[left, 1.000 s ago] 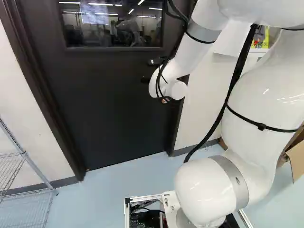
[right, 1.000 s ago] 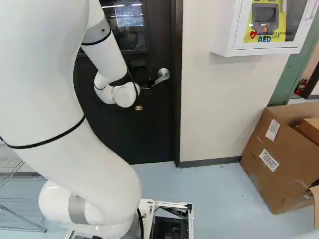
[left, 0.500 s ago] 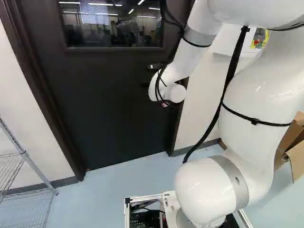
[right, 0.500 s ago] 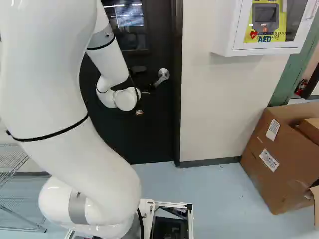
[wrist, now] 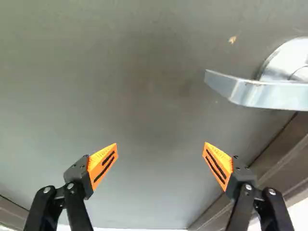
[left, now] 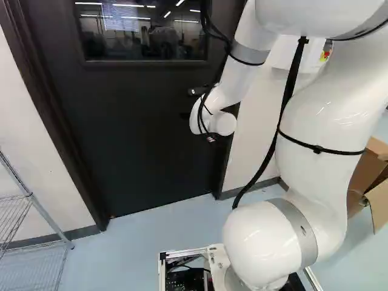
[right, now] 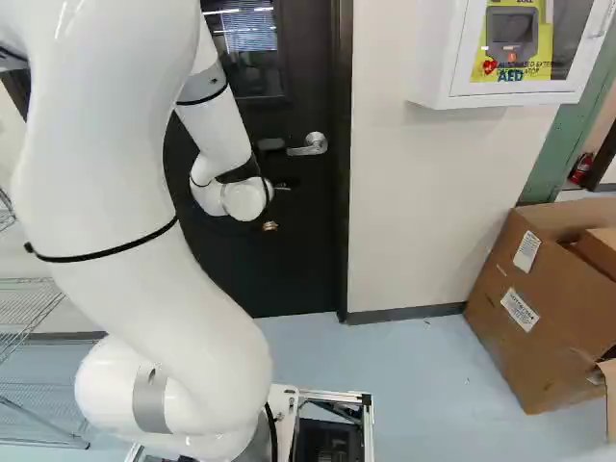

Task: Open the door and move inside

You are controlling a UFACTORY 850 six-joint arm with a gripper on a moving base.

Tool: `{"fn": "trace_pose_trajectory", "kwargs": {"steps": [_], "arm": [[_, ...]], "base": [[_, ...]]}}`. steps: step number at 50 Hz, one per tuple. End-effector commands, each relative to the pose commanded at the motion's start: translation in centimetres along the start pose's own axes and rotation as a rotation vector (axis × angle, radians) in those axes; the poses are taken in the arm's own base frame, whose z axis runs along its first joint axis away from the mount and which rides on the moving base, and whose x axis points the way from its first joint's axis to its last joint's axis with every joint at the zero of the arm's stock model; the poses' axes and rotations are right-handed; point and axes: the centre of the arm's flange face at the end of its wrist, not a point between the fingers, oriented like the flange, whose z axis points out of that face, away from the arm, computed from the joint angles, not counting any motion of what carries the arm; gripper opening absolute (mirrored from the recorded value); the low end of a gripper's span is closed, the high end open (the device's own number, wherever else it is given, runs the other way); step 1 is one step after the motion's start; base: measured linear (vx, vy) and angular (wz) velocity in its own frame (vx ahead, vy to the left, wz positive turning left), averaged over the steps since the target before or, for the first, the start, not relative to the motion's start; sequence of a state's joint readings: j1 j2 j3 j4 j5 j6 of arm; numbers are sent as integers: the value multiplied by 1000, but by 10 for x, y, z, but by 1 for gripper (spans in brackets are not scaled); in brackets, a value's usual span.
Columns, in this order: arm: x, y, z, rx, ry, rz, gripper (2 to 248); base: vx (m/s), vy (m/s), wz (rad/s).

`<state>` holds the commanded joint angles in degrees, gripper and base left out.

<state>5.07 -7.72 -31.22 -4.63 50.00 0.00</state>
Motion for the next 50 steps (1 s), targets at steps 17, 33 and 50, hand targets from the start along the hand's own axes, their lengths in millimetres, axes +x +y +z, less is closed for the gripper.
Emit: {"fn": "trace_pose_trajectory", "kwargs": {"steps": [17, 33, 50], "arm": [[-1, -3, -29, 2, 10, -1, 247], [12, -2, -41, -2, 48, -3, 247], [28, -2, -48, -4, 90, -6, 247]], "base": [[0, 0, 0], [0, 0, 0], [0, 0, 0]]}}
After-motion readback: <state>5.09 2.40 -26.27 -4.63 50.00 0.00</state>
